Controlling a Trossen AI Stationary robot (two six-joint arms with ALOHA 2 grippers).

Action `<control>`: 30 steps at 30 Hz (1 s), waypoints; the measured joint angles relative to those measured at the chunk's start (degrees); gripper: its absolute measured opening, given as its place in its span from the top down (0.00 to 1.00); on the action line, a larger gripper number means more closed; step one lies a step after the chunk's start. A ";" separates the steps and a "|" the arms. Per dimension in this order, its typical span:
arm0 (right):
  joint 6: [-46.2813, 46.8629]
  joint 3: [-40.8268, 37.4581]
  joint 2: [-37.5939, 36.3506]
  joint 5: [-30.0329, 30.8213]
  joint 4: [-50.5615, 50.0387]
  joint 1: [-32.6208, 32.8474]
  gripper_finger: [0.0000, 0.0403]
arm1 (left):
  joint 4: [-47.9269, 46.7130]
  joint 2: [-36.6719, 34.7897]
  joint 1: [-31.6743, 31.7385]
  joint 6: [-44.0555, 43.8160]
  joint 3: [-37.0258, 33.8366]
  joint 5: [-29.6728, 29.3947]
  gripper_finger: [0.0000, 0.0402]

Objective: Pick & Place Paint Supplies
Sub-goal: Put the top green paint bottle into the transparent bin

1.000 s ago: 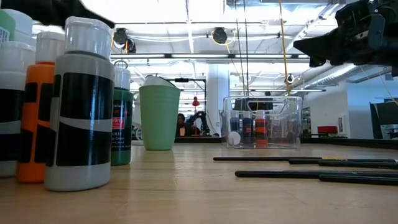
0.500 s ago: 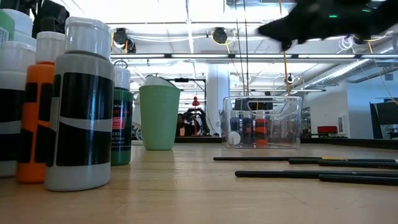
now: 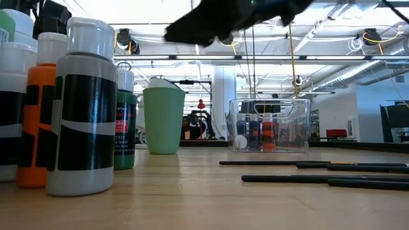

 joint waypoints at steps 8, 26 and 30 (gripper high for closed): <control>-4.49 3.58 8.90 -16.95 5.99 0.52 0.43 | -1.47 0.00 0.00 0.97 0.00 -0.11 0.96; 3.80 4.14 19.34 -14.96 20.79 0.70 0.43 | -1.44 0.00 0.00 1.02 0.00 -0.48 0.94; 5.51 4.04 19.28 -17.57 21.72 0.64 0.43 | -1.44 0.00 -0.02 1.15 0.00 -0.59 0.94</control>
